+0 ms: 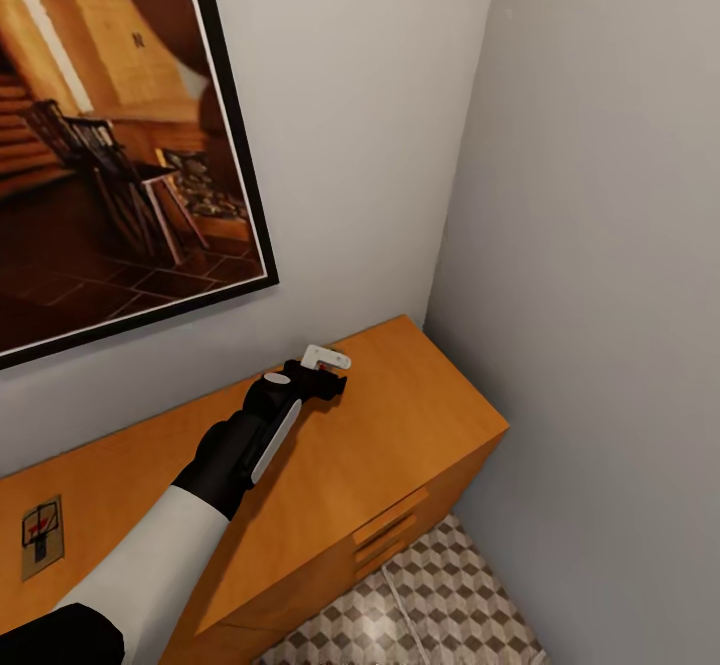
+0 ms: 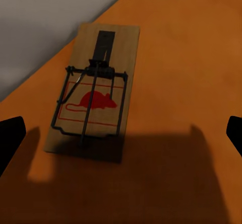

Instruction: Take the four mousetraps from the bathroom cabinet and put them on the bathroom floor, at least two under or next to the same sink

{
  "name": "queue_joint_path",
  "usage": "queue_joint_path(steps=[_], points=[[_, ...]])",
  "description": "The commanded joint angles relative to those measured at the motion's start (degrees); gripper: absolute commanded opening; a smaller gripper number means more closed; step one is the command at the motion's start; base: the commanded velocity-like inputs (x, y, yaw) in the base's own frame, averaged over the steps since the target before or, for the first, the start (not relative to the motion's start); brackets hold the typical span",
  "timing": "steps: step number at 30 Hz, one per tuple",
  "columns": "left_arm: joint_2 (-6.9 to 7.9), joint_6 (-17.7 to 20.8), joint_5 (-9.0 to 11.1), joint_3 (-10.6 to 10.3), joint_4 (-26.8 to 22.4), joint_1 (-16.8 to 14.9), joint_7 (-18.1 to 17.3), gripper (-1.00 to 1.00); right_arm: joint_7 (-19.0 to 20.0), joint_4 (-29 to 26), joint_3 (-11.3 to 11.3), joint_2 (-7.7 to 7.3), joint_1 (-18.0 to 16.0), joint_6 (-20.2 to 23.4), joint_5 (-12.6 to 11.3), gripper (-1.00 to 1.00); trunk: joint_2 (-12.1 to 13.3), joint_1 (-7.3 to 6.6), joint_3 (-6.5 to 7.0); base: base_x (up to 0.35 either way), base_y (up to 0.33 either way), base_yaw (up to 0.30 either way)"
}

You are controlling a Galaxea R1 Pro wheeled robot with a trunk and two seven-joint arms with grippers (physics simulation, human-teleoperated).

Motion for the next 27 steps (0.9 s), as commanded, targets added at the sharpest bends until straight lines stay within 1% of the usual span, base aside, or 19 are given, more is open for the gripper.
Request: queue_joint_path(steps=[1,27], points=[[0.01,0.27,0.35,-0.04,-0.06,-0.04,0.17,1.00,-0.21,0.03,0.49,0.02,-0.03,-0.15,-0.43,1.00,-0.08,0.02,-0.13,0.000,0.000,0.000],[0.02,0.24,0.28,0.05,-0.56,-0.04,0.17,1.00,-0.22,0.03,0.49,0.02,-0.03,-0.15,-0.40,1.00,-0.08,0.02,-1.43,0.000,0.000,0.000]])
